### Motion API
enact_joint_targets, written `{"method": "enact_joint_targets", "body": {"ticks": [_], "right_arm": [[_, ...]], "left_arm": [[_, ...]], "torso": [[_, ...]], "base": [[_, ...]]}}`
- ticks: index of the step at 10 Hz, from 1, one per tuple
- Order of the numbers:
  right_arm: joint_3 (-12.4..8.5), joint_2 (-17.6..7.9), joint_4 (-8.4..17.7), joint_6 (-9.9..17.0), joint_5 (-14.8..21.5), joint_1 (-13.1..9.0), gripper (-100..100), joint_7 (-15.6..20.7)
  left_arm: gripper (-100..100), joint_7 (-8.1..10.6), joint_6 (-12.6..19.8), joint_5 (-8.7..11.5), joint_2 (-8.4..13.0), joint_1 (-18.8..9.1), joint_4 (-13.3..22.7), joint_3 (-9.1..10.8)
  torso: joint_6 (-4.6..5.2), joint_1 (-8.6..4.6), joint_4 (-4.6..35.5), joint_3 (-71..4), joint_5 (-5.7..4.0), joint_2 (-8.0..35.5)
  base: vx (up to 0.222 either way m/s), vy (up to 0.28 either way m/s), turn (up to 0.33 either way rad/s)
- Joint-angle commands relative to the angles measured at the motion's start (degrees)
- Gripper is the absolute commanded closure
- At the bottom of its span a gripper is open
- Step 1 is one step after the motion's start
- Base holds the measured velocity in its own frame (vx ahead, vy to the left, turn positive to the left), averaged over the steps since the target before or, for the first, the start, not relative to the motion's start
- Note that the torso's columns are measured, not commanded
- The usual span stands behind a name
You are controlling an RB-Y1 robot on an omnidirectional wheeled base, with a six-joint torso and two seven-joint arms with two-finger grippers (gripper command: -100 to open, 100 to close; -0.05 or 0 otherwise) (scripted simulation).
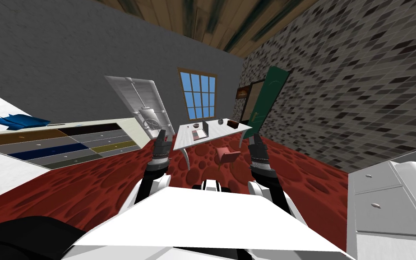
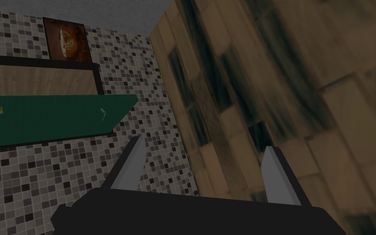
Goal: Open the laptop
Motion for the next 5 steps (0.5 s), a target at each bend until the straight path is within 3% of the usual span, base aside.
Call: {"method": "enact_joint_targets", "body": {"ticks": [1, 5], "right_arm": [[0.00, 0.00, 0.00, 0.00, 0.00, 0.00, 0, 0.00], [0.00, 0.00, 0.00, 0.00, 0.00, 0.00, 0, 0.00]], "left_arm": [[-100, -0.27, 1.08, -0.25, 2.81, -2.37, 4.28, 2.08], [-100, -0.57, 2.46, -0.60, 4.63, -4.91, 8.52, 4.04]], "torso": [[-0.01, 0.03, 0.07, -0.02, 0.00, 0.10], [0.00, 0.11, 0.08, -0.04, 0.04, 0.09]], "base": [[-0.007, -0.111, -0.012], [-0.012, -0.086, -0.010]]}}
